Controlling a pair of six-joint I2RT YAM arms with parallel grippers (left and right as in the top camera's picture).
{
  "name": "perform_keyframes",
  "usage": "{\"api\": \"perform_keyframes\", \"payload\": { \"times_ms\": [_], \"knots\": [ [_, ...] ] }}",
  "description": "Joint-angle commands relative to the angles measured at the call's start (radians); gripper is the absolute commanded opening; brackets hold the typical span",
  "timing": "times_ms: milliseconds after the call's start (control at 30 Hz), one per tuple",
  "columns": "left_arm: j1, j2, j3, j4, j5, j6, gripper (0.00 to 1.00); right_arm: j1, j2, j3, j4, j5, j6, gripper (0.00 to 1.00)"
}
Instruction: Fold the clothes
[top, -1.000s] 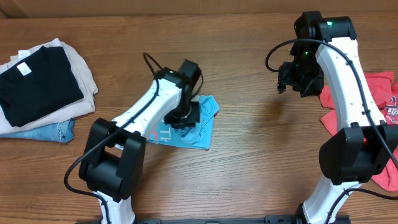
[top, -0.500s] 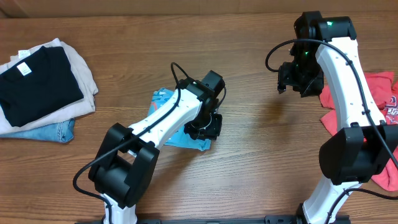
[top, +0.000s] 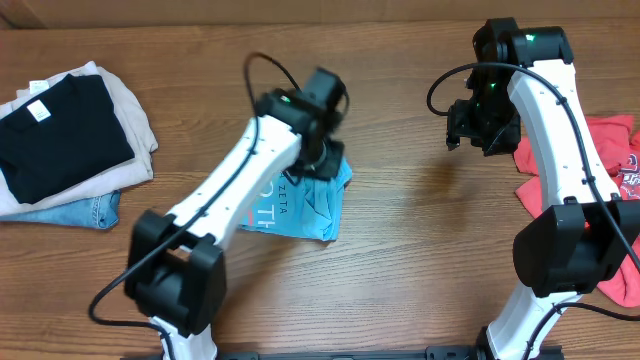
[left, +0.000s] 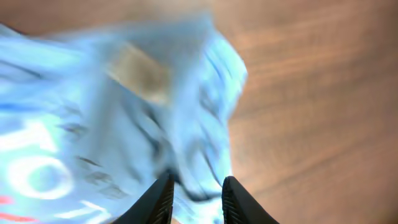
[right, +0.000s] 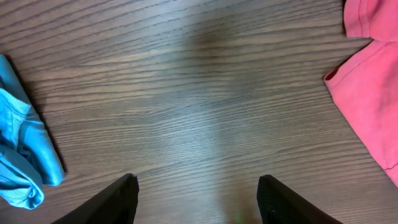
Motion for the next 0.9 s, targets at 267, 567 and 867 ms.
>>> {"api": "perform_keyframes", "payload": {
  "times_ms": [267,567,867],
  "knots": [
    [0.061,0.126,-0.005,0.09,0.011,-0.012,0.3,-0.002,-0.006,0.013,0.005,-0.005,-0.005,0.65],
    [0.0,0.295,-0.005,0.107,0.272,-0.011,0.29,-0.002,-0.006,0.013,0.002,-0.005,-0.005,0.65],
    [-0.075,0.318,-0.004,0.035,0.328,-0.003,0.27,-0.002,-0.006,0.013,0.003,-0.005,-0.005,0.65]
  ]
}}
